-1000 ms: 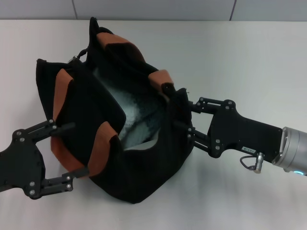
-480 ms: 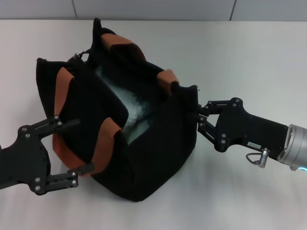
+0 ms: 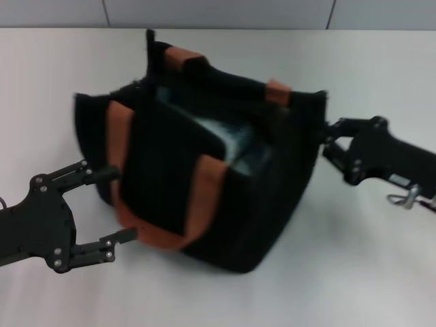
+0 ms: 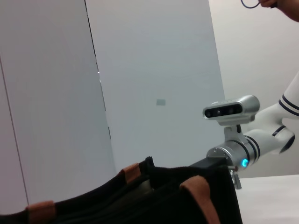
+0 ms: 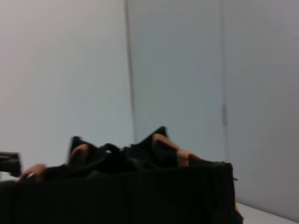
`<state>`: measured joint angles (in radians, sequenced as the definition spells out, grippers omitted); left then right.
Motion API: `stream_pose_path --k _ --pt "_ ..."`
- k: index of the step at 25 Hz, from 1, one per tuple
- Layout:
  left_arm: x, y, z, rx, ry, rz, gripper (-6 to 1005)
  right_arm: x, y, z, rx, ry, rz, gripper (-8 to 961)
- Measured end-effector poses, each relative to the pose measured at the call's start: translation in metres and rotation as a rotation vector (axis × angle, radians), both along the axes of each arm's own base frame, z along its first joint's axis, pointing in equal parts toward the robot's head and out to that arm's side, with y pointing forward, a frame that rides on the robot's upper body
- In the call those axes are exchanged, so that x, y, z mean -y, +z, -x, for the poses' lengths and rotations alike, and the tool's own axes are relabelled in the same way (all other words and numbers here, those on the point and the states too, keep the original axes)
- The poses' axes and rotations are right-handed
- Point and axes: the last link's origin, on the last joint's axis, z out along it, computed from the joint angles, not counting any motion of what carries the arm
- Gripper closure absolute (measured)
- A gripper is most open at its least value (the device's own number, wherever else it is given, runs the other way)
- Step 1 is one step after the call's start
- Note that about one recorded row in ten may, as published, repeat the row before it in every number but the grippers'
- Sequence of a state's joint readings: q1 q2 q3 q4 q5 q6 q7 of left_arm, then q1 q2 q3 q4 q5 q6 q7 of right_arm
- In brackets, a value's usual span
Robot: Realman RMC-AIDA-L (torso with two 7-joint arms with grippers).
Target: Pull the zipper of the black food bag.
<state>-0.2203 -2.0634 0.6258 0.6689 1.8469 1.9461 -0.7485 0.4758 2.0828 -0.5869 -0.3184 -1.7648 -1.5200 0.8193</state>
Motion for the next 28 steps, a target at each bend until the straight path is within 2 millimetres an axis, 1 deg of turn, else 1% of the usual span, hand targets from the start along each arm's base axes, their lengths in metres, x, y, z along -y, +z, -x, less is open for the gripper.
stream_pose_path --k 4,5,8,10,13,15,18,22,27,28 --pt "0.000 0.000 0.000 0.004 0.001 0.001 194 -0.005 0.019 -0.009 0.041 -0.016 -0.042 855" --pt "0.000 -0.001 0.000 0.005 0.001 0.002 194 -0.009 0.026 -0.012 0.071 -0.023 -0.068 855" --pt "0.000 -0.001 -0.001 0.006 0.001 0.003 194 -0.015 0.032 -0.015 0.102 -0.041 -0.091 853" --pt "0.000 -0.001 -0.001 0.007 0.001 0.004 194 -0.019 0.039 -0.021 0.139 -0.064 -0.116 852" --pt "0.001 -0.001 0.000 0.007 0.003 0.004 194 -0.020 0.050 -0.031 0.184 -0.089 -0.145 850" --pt "0.001 -0.002 0.000 0.009 0.004 0.004 194 -0.020 0.056 -0.034 0.182 -0.109 -0.159 849" --pt "0.001 -0.005 0.000 0.018 0.000 -0.005 194 -0.019 0.064 -0.036 0.132 -0.137 -0.188 847" --pt "0.000 -0.008 0.000 0.028 -0.013 -0.035 194 -0.005 0.064 -0.032 0.027 -0.135 -0.180 844" --pt "-0.001 -0.008 0.001 0.022 -0.010 -0.049 194 0.030 0.054 -0.031 -0.096 -0.093 -0.113 841" --pt "-0.002 -0.009 0.001 0.020 -0.009 -0.051 194 0.034 0.054 -0.033 -0.104 -0.094 -0.124 756"
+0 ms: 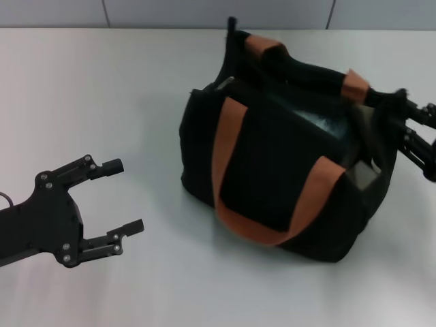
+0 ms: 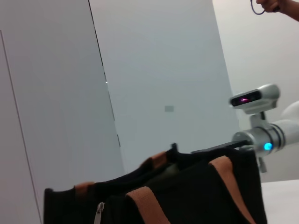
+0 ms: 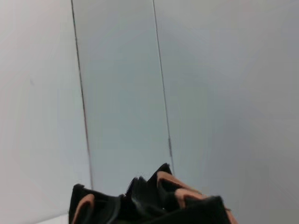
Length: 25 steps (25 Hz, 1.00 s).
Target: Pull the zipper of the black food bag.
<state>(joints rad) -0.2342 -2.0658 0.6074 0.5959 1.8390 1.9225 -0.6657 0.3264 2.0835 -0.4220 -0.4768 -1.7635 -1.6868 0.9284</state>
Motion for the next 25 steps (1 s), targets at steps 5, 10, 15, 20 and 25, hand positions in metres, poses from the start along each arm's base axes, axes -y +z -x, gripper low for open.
stream_pose_path --k 5,10,15,20,25 --pt "-0.003 -0.001 -0.001 -0.009 -0.002 -0.002 194 0.005 0.003 -0.011 -0.014 -0.052 -0.079 493" --pt "-0.007 -0.001 -0.001 -0.014 -0.002 -0.014 194 0.010 0.010 -0.016 -0.024 -0.070 -0.109 373" --pt "-0.007 0.000 0.000 -0.010 0.012 -0.027 193 0.033 0.019 -0.014 -0.086 -0.020 -0.108 279" --pt "-0.007 -0.001 0.001 -0.003 0.019 -0.028 193 0.075 0.006 -0.002 -0.132 0.133 -0.010 185" --pt "-0.008 -0.004 0.000 0.008 0.023 -0.025 194 0.090 -0.024 0.006 -0.148 0.182 0.092 138"
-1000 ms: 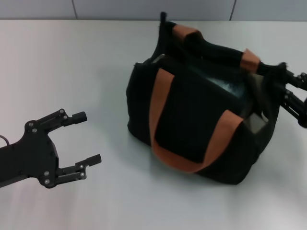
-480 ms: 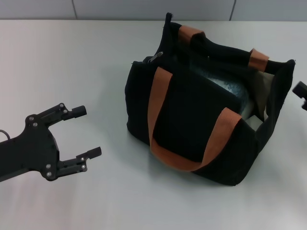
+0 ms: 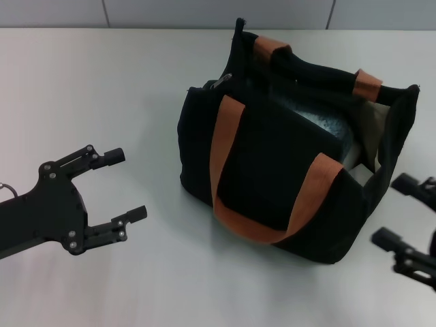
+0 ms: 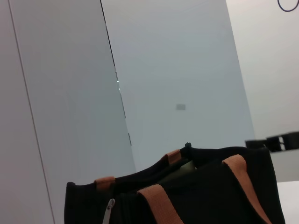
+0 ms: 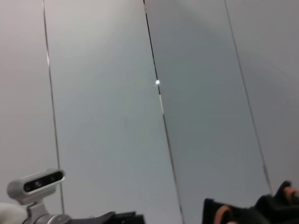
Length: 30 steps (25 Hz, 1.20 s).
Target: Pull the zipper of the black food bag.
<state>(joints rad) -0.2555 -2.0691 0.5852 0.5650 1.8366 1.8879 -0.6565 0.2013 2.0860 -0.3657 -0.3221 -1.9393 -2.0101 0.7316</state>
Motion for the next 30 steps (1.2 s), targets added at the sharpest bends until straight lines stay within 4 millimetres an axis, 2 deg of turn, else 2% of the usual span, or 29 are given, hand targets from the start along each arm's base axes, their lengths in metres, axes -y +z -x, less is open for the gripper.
stream_pose_path --k 5,12,16,22,30 --pt "-0.002 0.000 -0.001 0.002 0.000 -0.004 194 -0.009 -0.021 0.003 0.022 -0.028 -0.033 164" --pt "-0.003 0.000 -0.001 0.003 -0.001 -0.009 197 -0.032 -0.037 0.008 0.032 -0.088 -0.033 201" --pt "-0.004 -0.001 -0.002 0.009 -0.004 -0.021 200 -0.038 -0.031 0.005 0.014 -0.134 -0.065 296" --pt "-0.011 -0.007 0.001 0.020 0.032 -0.093 206 -0.051 -0.009 -0.008 0.041 -0.190 -0.103 439" --pt "-0.021 -0.022 -0.002 0.044 0.043 -0.201 213 -0.062 0.001 -0.012 0.054 -0.219 -0.080 746"
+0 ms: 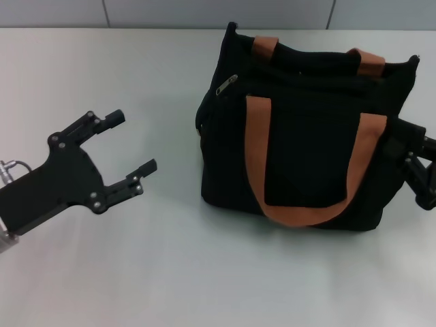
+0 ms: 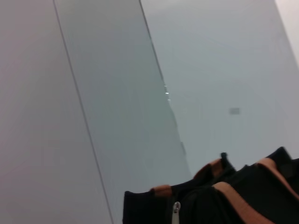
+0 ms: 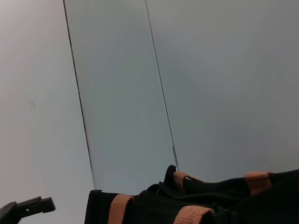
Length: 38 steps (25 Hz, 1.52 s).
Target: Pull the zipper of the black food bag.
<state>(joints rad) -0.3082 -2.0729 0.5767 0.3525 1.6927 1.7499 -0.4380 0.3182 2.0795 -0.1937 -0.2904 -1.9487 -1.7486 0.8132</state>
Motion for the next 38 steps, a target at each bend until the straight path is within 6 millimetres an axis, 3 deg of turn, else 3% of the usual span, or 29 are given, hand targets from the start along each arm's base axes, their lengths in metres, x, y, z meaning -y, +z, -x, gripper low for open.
stream_pose_path --k 3,9,11,16,22,27,38 --pt "-0.005 -0.009 -0.003 -0.006 0.001 -0.053 216 0.003 0.008 -0.005 -0.002 -0.015 0.007 849" --pt "-0.014 -0.031 -0.009 -0.044 0.008 -0.142 221 0.027 0.029 -0.014 -0.063 -0.029 -0.058 793" --pt "-0.015 -0.039 -0.011 -0.067 0.006 -0.177 223 0.036 0.036 -0.017 -0.089 -0.037 -0.087 564" --pt "-0.020 -0.051 -0.020 -0.097 -0.007 -0.241 228 0.052 0.054 -0.018 -0.152 -0.024 -0.174 464" --pt "-0.029 -0.070 -0.028 -0.208 -0.036 -0.295 233 0.057 0.067 -0.015 -0.186 0.007 -0.220 344" --pt "-0.033 -0.085 -0.030 -0.316 -0.034 -0.355 238 0.056 0.071 -0.013 -0.207 0.021 -0.216 259" --pt "-0.063 -0.088 -0.048 -0.365 0.022 -0.473 248 0.045 0.071 -0.007 -0.232 0.042 -0.194 259"
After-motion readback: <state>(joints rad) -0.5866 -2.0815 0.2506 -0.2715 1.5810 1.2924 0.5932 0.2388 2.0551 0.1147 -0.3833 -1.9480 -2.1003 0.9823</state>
